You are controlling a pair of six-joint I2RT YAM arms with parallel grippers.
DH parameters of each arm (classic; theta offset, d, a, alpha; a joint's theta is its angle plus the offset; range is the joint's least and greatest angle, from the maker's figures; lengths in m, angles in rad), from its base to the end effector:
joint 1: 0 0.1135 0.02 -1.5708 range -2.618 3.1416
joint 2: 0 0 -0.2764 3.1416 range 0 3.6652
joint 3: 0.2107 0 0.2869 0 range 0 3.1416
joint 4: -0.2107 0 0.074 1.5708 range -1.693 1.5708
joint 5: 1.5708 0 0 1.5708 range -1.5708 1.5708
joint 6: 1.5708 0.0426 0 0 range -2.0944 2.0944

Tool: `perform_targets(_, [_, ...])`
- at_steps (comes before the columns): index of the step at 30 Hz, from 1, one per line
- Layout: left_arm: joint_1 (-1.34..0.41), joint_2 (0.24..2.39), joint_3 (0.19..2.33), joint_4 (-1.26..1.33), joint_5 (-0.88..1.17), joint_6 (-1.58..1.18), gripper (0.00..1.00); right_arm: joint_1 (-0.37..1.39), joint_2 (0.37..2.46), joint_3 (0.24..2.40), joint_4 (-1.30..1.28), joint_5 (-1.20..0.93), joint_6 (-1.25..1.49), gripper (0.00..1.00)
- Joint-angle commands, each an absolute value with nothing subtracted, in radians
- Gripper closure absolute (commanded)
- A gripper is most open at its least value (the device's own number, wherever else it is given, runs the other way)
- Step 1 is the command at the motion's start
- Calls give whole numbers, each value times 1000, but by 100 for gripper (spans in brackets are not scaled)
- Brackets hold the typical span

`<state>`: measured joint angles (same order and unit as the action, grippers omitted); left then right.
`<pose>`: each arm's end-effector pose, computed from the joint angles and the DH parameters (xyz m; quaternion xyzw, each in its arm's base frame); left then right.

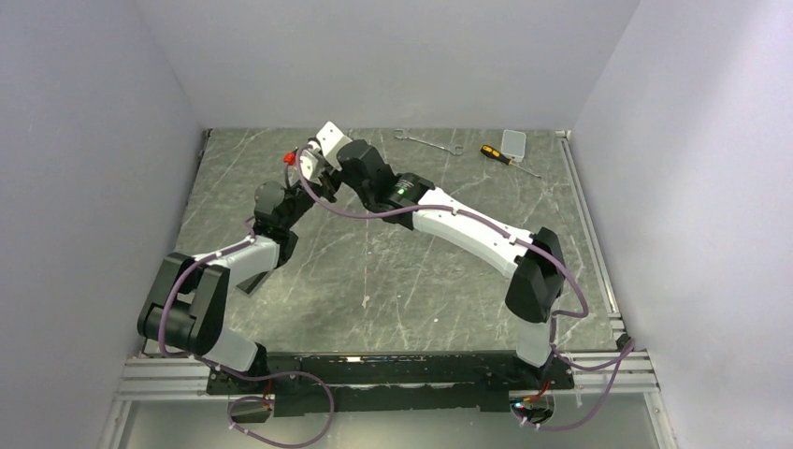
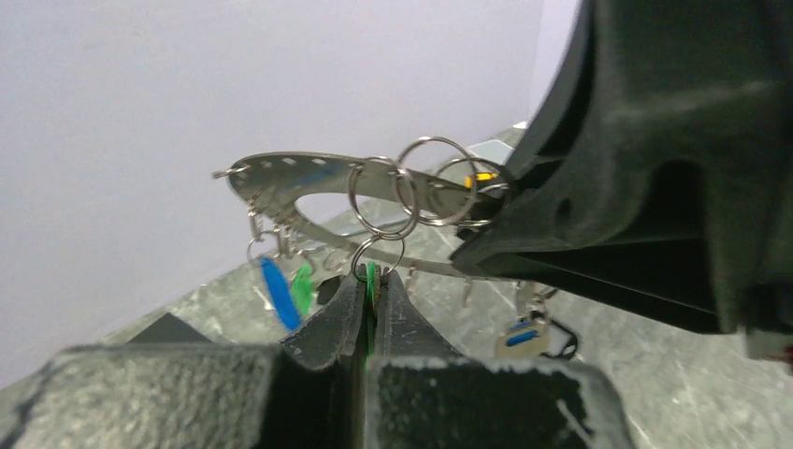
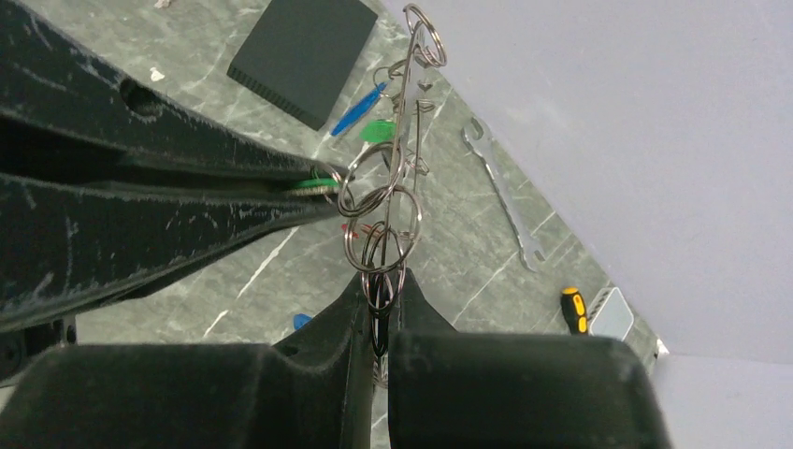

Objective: Remove the keys from the keyring

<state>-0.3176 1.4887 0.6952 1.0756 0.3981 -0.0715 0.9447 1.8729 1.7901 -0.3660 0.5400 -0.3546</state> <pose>0.3232 -0.1236 0.2626 0.2292 0.5650 -0.2680 0.7460 0.3028 0.3813 0.3660 -0.3806 0.7357 -0.0670 0.5563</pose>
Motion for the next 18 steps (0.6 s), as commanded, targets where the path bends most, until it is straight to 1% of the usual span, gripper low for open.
perform_targets(1, [-311, 1436, 739, 1012, 549, -107, 100, 917, 1802, 1774, -328, 505, -296, 100])
perform_targets(4, [-287, 1431, 792, 888, 602, -144, 100, 885, 1767, 1722, -347, 446, -255, 100])
perform_targets(7, [-265, 1442, 884, 647, 672, -136, 100, 830, 1725, 1668, -369, 339, -189, 100])
perform_targets(10, [-275, 1462, 1016, 354, 701, -79, 100, 776, 1664, 1578, -351, 195, -134, 100])
perform_targets(15, [-279, 1475, 1181, 27, 711, 47, 100, 736, 1560, 1377, -249, -10, -97, 100])
perform_targets(18, [-280, 1472, 1233, -127, 719, 106, 100, 727, 1515, 1296, -200, -123, -91, 100])
